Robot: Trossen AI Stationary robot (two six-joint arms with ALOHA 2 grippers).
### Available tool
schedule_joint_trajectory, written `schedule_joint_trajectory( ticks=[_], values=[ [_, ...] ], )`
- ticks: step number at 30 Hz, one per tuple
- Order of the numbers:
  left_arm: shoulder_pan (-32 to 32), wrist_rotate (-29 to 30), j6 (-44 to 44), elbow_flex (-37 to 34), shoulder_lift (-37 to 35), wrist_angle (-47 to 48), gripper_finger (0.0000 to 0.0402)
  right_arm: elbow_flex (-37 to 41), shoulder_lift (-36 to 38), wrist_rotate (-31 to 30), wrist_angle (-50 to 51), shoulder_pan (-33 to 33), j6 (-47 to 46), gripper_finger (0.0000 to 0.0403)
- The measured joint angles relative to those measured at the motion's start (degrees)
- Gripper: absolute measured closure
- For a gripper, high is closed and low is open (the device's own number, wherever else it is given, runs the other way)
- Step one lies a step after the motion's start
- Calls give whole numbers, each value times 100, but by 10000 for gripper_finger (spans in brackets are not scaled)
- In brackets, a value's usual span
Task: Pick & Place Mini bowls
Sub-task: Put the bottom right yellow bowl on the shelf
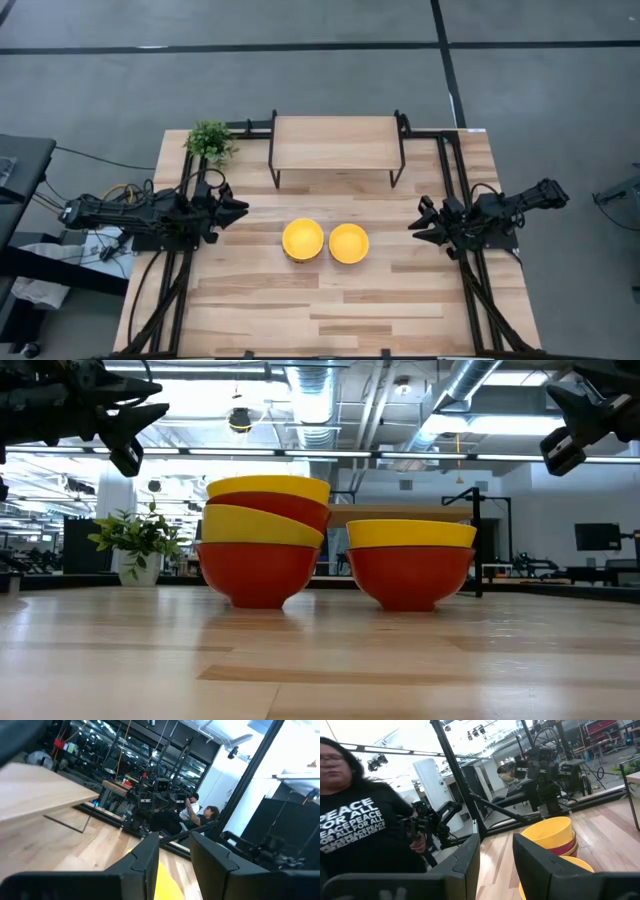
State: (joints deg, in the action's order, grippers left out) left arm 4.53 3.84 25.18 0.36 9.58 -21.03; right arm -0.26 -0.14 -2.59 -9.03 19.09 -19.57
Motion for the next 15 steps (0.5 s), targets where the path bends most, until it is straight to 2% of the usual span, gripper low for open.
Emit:
schedule_joint_trajectory(
  ticks=[7, 10, 15],
  values=[
    [0, 25, -299, 0, 11, -7, 293, -2, 0, 0, 1, -2, 5, 296],
    [1, 333, -379, 0, 22, -10, 293, 0, 0, -125, -3, -11, 461, 296],
    [1, 518, 6, 0, 22, -158, 293, -2, 0, -387, -53, -11, 478, 296]
  ],
)
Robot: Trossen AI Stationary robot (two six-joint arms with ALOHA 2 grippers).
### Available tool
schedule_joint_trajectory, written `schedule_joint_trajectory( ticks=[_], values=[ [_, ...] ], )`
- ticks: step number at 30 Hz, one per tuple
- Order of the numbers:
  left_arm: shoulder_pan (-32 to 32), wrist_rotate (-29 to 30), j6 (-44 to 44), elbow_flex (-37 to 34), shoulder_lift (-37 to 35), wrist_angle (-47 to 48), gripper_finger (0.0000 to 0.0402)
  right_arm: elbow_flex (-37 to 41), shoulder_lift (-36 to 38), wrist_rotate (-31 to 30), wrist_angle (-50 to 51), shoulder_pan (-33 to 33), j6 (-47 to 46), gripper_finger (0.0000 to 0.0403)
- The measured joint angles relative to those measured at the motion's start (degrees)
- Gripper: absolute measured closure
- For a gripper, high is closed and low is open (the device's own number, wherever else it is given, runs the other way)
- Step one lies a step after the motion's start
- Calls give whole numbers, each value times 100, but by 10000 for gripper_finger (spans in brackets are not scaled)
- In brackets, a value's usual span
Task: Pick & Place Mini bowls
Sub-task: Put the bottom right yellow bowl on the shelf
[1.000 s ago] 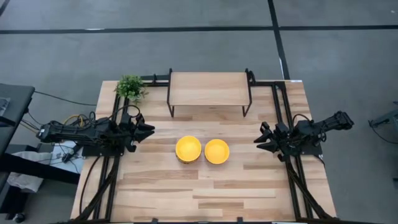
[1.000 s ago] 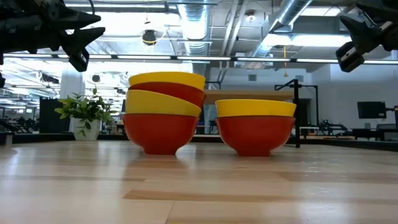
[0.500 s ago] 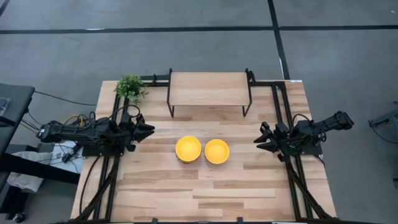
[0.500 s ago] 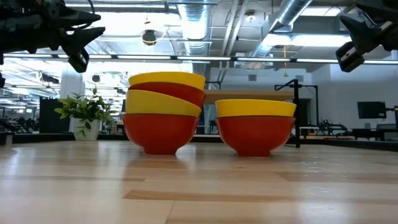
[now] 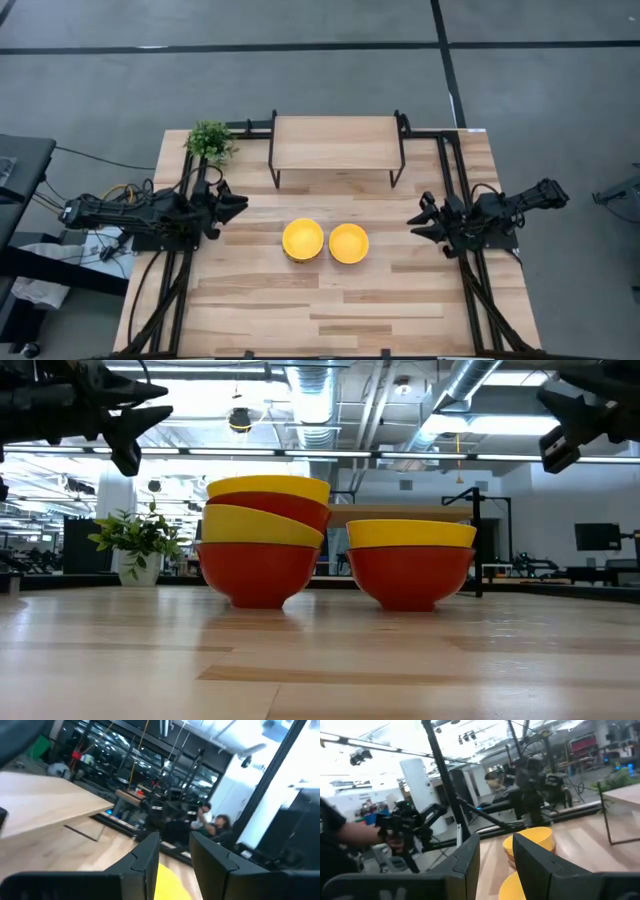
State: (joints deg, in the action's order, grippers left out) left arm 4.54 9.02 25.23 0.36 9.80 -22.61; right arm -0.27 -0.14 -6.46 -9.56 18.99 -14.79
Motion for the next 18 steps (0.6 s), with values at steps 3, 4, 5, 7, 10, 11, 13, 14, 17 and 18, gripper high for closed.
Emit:
schedule_joint_trajectory(
  ticks=[3, 4, 5, 7, 10, 11, 13, 14, 17, 18],
  values=[
    [-2, 98, 491, 0, 0, -23, 293, 2, 0, 2, -42, 2, -612, 296],
    [-2, 201, 564, -1, 0, -25, 293, 1, 0, -73, -44, 0, -727, 296],
    [-2, 343, 630, -1, 0, -34, 293, 1, -2, -286, -85, -1, -754, 296],
    [-2, 668, 669, 0, 0, -67, 293, 2, -1, -818, -227, -7, -852, 296],
    [-2, 839, 678, 0, 0, -115, 293, 2, -2, -1403, -584, -7, -1217, 296],
    [-2, 846, 678, 0, 0, -150, 293, 2, -2, -1536, -758, -7, -1213, 296],
    [-2, 855, 705, 0, 0, -306, 293, 2, -2, -1724, -1138, -9, -1195, 296],
    [-2, 853, 710, 0, 0, -429, 293, 2, -2, -1837, -1341, -8, -1190, 296],
    [-2, 806, 721, 0, 0, -863, 293, 2, -2, -2143, -2041, -37, -1031, 296],
    [-2, 724, 720, 0, 0, -996, 293, -14, -12, -2149, -2277, -63, -879, 296]
  ],
)
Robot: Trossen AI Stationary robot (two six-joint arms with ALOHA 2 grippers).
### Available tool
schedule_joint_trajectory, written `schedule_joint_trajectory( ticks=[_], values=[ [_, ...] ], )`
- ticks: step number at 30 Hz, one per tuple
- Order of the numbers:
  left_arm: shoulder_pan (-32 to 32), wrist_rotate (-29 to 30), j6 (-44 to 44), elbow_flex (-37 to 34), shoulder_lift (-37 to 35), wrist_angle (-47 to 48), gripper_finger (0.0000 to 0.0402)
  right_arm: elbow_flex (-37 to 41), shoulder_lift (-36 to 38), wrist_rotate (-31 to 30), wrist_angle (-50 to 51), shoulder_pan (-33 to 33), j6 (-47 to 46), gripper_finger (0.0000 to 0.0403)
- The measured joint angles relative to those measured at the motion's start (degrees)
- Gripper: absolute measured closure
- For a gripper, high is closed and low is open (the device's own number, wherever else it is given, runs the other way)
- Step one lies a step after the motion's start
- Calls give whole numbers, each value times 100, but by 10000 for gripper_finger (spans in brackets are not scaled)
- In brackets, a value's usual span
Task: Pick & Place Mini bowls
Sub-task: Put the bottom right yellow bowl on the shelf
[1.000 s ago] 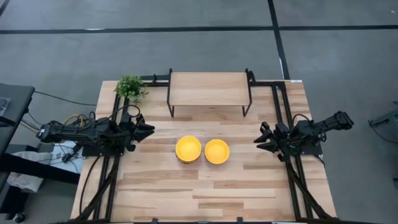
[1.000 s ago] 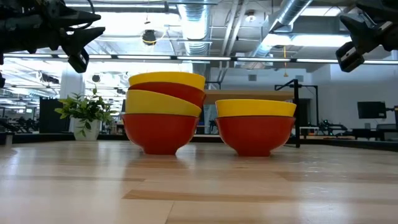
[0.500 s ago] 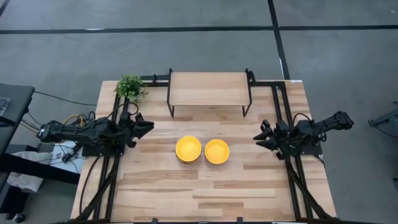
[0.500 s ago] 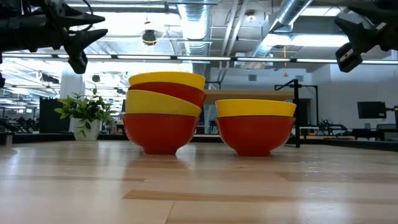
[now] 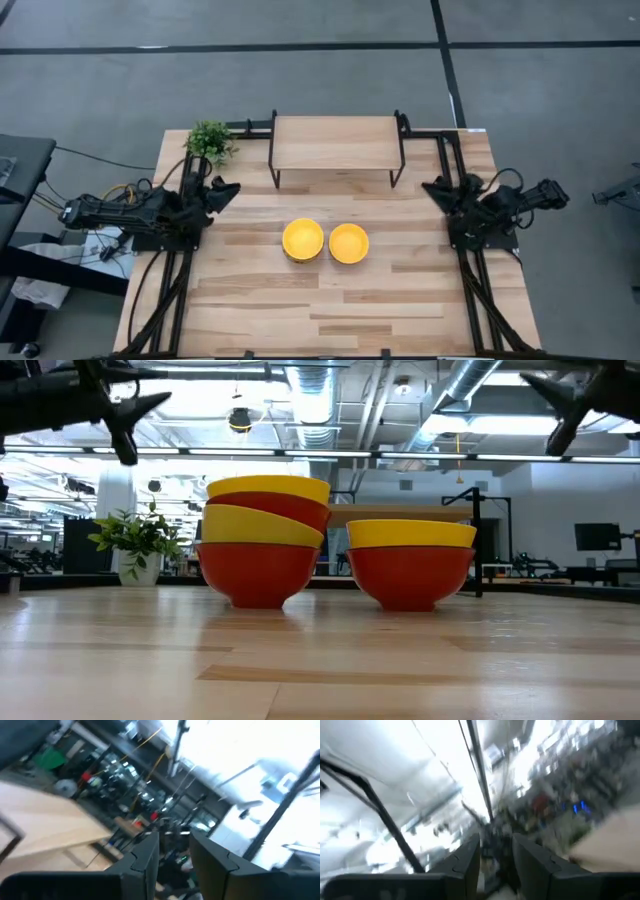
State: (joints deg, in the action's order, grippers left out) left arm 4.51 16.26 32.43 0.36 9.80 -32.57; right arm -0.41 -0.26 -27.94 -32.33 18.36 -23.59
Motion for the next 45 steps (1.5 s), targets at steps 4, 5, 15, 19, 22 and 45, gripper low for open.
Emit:
schedule_joint_trajectory(
  ticks=[4, 5, 15, 19, 22, 45],
  values=[
    [2, -605, 1, 102, 67, -204, 293, -356, -308, 312, -50, -100, 534, 296],
    [2, -714, -3, 181, 149, -205, 293, -526, -490, 377, -77, -122, 605, 296],
    [0, -1076, -1292, 2339, 2007, 2050, 293, -3384, -3486, 391, 3089, -262, 758, 296],
    [0, -1005, -1776, 3262, 2710, 3564, 293, -4740, -4561, 447, 5130, -447, 756, 296],
    [0, -1002, -2000, 3661, 3072, 4113, 293, -5453, -5310, 627, 6268, -634, 757, 296],
    [0, -997, -2488, 3742, 3726, 4473, 293, -6209, -7892, 1947, 7400, -1264, 865, 296]
  ],
)
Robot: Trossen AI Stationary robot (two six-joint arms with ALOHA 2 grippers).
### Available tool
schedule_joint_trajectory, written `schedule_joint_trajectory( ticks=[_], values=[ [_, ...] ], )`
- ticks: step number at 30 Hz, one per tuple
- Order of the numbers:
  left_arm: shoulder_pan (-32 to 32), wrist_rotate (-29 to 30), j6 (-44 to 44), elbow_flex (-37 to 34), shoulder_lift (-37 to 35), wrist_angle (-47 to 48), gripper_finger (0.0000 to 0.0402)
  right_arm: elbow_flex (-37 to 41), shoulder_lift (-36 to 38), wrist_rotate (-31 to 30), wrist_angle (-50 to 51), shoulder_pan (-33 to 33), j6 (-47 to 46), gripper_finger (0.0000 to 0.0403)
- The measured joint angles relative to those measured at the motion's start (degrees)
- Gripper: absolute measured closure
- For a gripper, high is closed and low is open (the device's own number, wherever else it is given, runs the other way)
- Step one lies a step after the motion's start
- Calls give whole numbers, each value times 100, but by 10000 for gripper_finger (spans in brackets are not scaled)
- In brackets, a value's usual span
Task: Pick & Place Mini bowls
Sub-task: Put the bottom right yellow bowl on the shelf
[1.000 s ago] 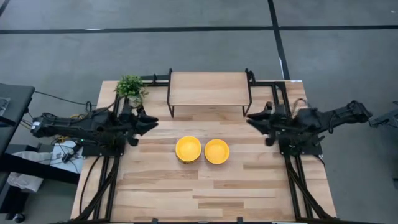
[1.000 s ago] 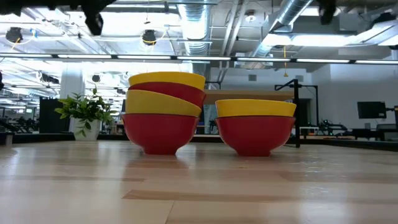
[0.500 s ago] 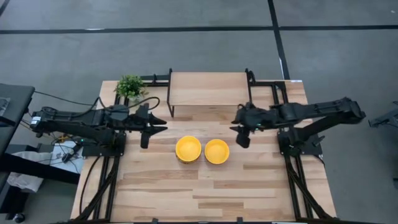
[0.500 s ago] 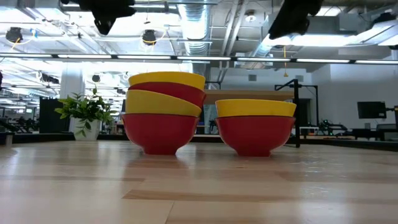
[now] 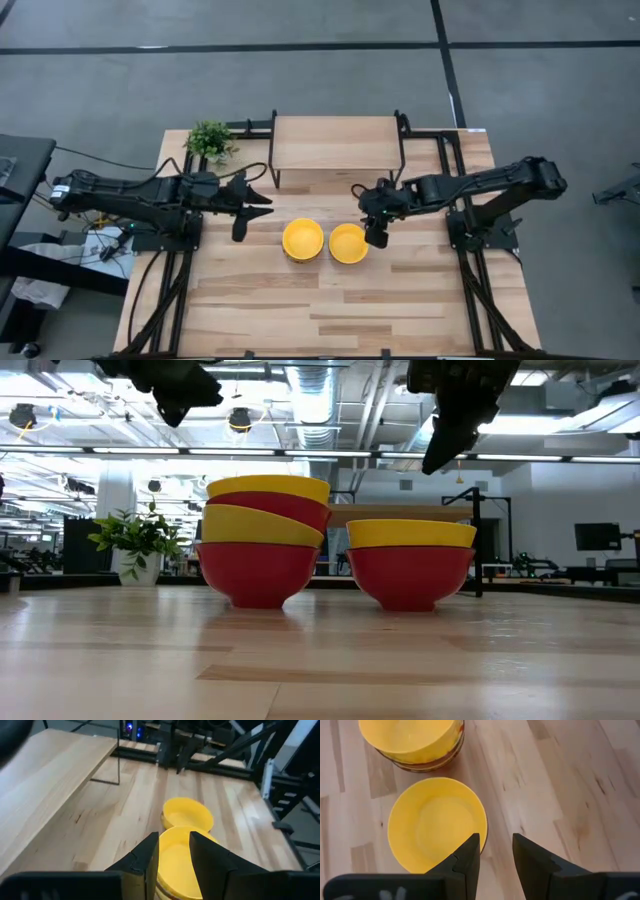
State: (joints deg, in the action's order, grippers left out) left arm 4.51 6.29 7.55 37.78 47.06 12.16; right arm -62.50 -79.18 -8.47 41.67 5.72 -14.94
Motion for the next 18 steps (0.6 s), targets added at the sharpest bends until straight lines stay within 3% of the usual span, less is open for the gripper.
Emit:
schedule_joint_trajectory(
  ticks=[5, 18],
  values=[
    [-3, 930, -138, -2, 282, 486, 293, -2, 7, -34, -11, -23, 0, 296],
    [0, 825, -133, -2, 433, 497, 293, -2, 28, -35, -13, -24, -1, 296]
  ],
)
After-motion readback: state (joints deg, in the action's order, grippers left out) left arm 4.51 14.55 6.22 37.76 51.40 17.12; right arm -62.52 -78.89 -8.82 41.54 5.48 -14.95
